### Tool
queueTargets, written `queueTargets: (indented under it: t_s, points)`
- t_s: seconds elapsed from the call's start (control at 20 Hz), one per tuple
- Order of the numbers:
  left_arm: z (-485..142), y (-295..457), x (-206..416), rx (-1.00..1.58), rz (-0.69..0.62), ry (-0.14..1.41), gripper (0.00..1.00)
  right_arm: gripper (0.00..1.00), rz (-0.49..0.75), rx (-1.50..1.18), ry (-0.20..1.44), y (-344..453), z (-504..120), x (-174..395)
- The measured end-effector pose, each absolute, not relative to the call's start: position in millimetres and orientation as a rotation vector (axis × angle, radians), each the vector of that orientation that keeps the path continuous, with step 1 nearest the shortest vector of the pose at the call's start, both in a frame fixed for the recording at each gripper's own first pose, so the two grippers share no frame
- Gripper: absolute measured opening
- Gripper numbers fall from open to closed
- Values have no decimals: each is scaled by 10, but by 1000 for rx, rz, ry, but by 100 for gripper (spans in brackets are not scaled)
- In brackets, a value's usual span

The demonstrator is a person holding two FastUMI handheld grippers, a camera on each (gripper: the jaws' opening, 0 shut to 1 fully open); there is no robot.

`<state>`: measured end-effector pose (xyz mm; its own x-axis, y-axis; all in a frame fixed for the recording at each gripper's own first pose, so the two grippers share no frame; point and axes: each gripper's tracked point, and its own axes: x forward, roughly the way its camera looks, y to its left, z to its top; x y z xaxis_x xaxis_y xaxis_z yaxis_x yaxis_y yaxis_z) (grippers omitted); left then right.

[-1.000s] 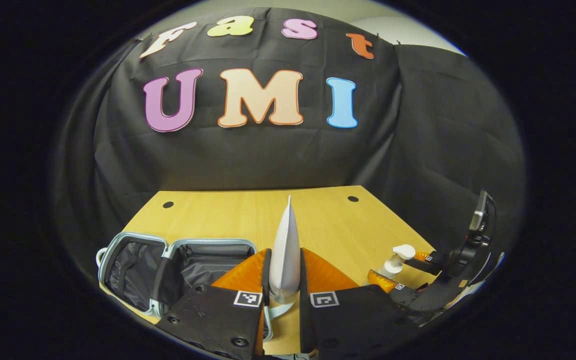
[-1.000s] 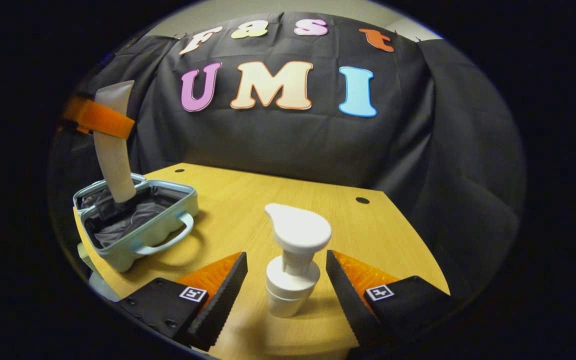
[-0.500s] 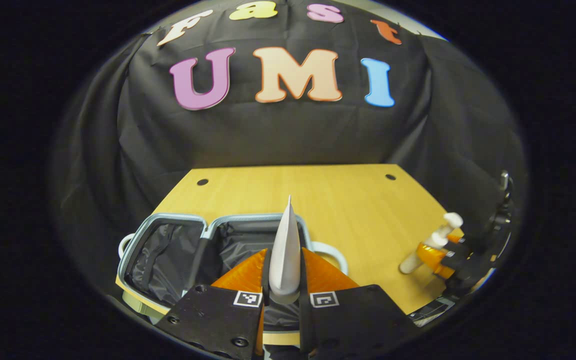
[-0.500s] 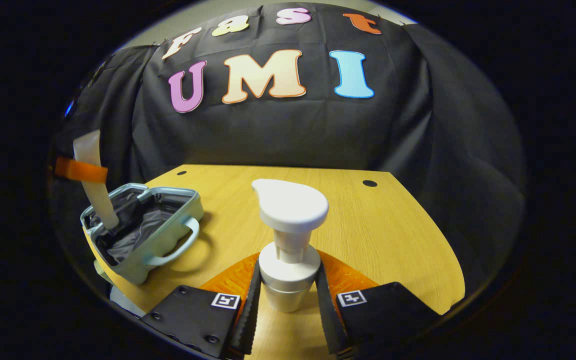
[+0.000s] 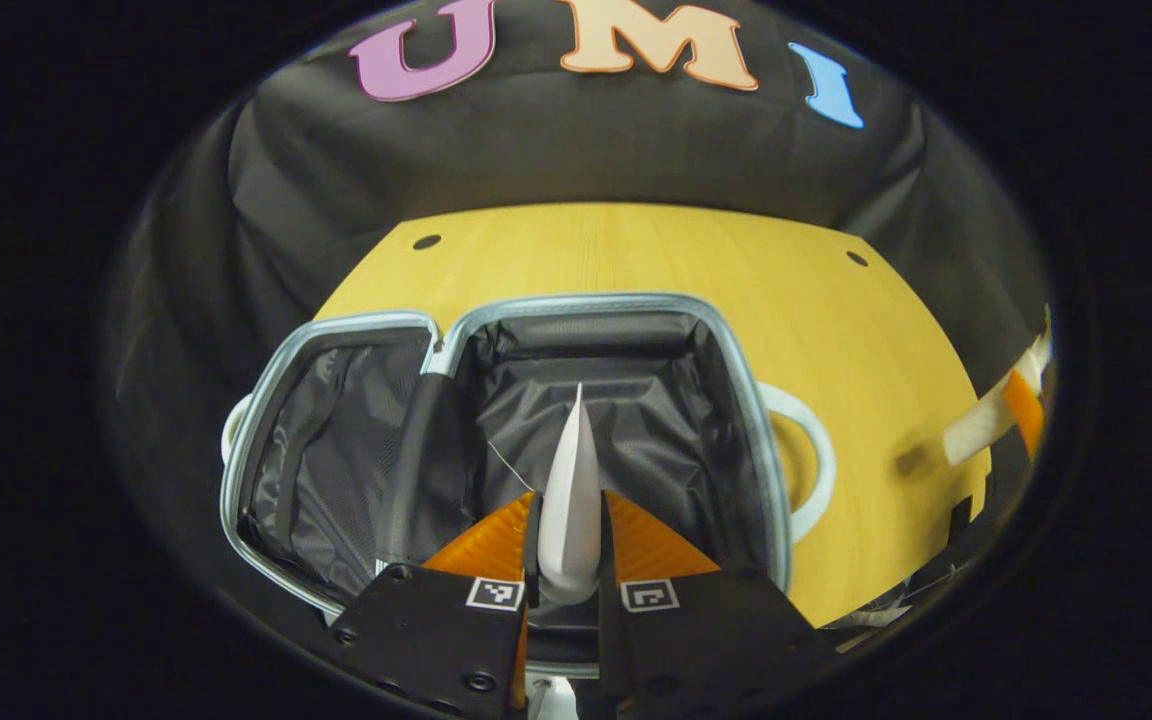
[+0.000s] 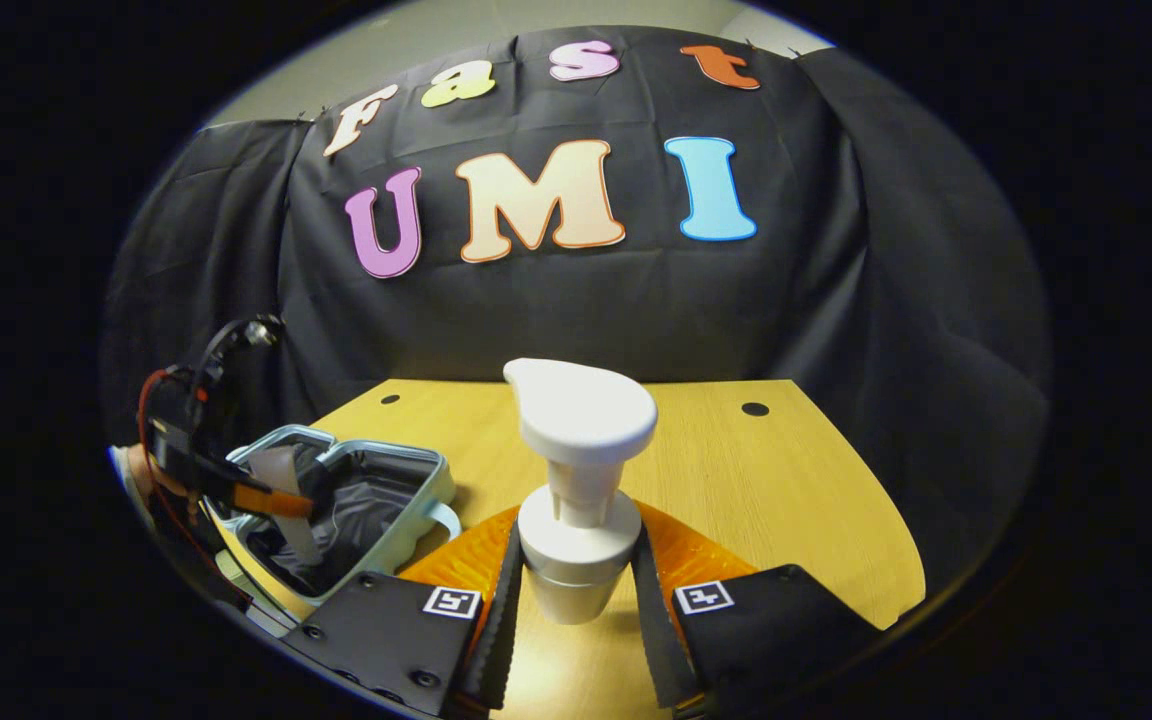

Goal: First open the suitcase, pack the skin care products into it, and then close the suitcase.

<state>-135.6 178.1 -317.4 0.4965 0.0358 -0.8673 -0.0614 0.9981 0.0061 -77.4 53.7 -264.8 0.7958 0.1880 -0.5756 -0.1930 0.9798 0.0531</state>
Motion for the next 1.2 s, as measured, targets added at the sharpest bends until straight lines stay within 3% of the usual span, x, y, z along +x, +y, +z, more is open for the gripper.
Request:
queueTargets:
  t_s: [0.2,0.75,0.8,0.95,1.2]
  points:
    - [-3269,1857,-1149,-41,56,1022,18,54,217,18,603,683,-2397,-716]
    - [-3807,1797,-830,-58,13,1014,30,56,341,-20,581,1323,-2178,-700]
    - [-3800,1742,-835,-83,2,1007,33,56,360,-27,581,1401,-2167,-697]
    - [-3562,1802,-758,-83,17,897,100,56,422,-18,589,1697,-2152,-695]
    - [-2732,2098,-773,-146,31,702,95,55,506,56,682,2330,-2402,-716]
